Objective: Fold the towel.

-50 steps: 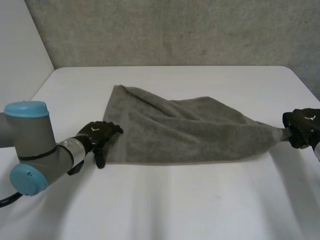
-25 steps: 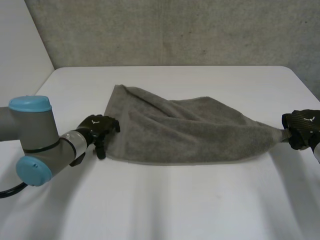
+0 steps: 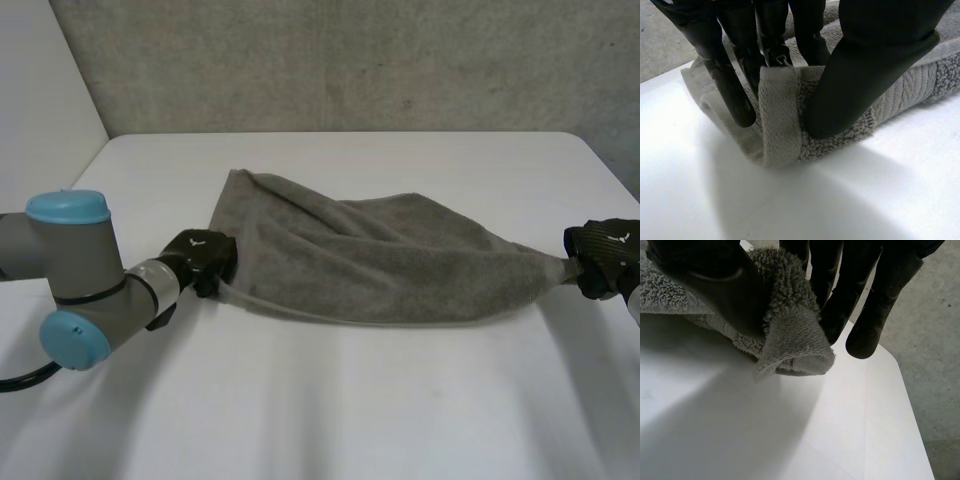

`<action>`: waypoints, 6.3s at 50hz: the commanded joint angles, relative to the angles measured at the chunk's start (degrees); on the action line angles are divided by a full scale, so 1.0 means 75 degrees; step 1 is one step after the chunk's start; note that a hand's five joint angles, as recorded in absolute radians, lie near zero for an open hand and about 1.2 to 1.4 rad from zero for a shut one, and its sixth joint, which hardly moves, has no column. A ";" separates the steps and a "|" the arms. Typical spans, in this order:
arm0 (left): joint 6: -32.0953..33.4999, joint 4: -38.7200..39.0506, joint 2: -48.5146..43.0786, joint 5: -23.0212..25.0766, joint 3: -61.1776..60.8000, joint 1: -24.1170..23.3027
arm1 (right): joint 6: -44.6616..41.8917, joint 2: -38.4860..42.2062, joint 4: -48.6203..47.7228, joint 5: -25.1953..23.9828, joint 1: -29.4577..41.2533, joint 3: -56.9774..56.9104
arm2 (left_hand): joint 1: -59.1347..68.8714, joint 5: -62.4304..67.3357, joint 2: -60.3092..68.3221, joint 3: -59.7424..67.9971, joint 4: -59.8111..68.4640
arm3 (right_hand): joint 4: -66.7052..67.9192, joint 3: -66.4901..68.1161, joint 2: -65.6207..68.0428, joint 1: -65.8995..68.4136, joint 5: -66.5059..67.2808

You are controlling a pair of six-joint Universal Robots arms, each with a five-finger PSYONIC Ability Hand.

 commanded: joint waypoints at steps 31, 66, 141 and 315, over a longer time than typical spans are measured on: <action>-0.1335 -0.0077 0.5788 -0.0002 -0.1090 0.0849 | -0.0516 -0.1070 0.7618 -0.0984 0.0208 -0.5505 | 0.1778 0.3095 0.1741 0.1766 0.1745 | 0.0462 0.0501 0.0672 0.0624 0.0497; -0.2929 0.3406 0.3033 -0.1748 0.2859 0.0613 | -0.0188 0.0219 -0.0820 0.1769 0.2798 -0.6465 | 0.1778 0.3095 0.1741 0.1766 0.1745 | 0.0462 0.0501 0.0672 0.0624 0.0497; -0.0961 0.2420 0.3956 -0.0015 -0.3293 0.1902 | -0.0903 0.0339 0.1591 0.0937 0.2342 -0.1016 | 0.1778 0.3095 0.1741 0.1766 0.1745 | 0.0462 0.0501 0.0672 0.0624 0.0497; -0.0141 -0.0077 0.1076 -0.0260 0.0023 0.1235 | 0.1078 0.1028 0.3107 0.0691 0.1708 -0.2975 | -0.7302 -0.5986 -0.7340 -0.7315 -0.7335 | -0.8391 -0.8352 -0.8181 -0.8229 -0.8356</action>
